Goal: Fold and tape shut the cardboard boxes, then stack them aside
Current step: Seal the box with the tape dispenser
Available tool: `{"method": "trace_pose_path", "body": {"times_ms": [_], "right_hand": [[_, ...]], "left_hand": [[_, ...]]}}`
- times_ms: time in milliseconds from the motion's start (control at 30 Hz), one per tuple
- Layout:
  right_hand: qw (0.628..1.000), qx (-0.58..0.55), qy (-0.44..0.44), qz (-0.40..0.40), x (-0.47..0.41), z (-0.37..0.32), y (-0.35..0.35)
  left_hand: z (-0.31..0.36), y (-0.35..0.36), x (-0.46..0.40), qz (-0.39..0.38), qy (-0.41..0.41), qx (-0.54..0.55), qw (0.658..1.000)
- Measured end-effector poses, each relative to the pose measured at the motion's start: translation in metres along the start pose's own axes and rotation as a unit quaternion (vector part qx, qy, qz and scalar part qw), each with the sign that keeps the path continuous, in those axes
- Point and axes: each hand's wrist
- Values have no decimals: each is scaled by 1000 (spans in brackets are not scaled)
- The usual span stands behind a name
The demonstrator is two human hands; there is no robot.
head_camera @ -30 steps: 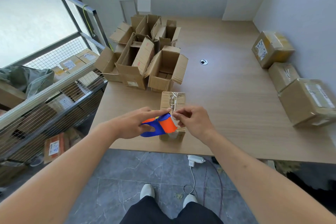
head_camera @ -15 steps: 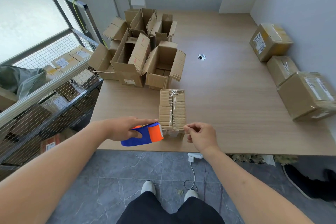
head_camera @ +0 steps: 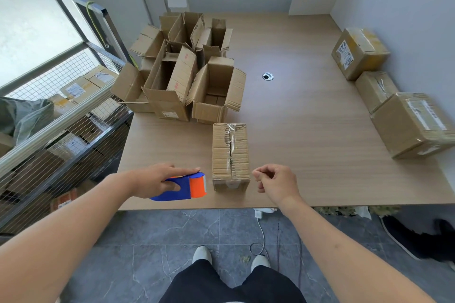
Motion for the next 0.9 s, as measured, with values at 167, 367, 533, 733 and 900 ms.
{"method": "trace_pose_path", "body": {"times_ms": [167,367,533,733,900], "right_hand": [[999,-31,39,-16,-1,16,0],[999,-40,30,-19,-3,22,5],[999,-35,27,-14,-13,30,8],[998,-20,35,-46,-29,44,20],[998,48,30,-12,-27,54,30]], "left_hand": [[1,-1,-4,10,12,60,998],[-4,5,-8,3,-4,78,997],[-3,11,-17,17,-12,75,997],[5,15,-39,43,-25,23,999],[10,19,-48,50,-18,42,998]]}}
Point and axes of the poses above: each hand's wrist, its own x-axis away from the middle knuckle, its own y-axis out of the palm, z = x × y
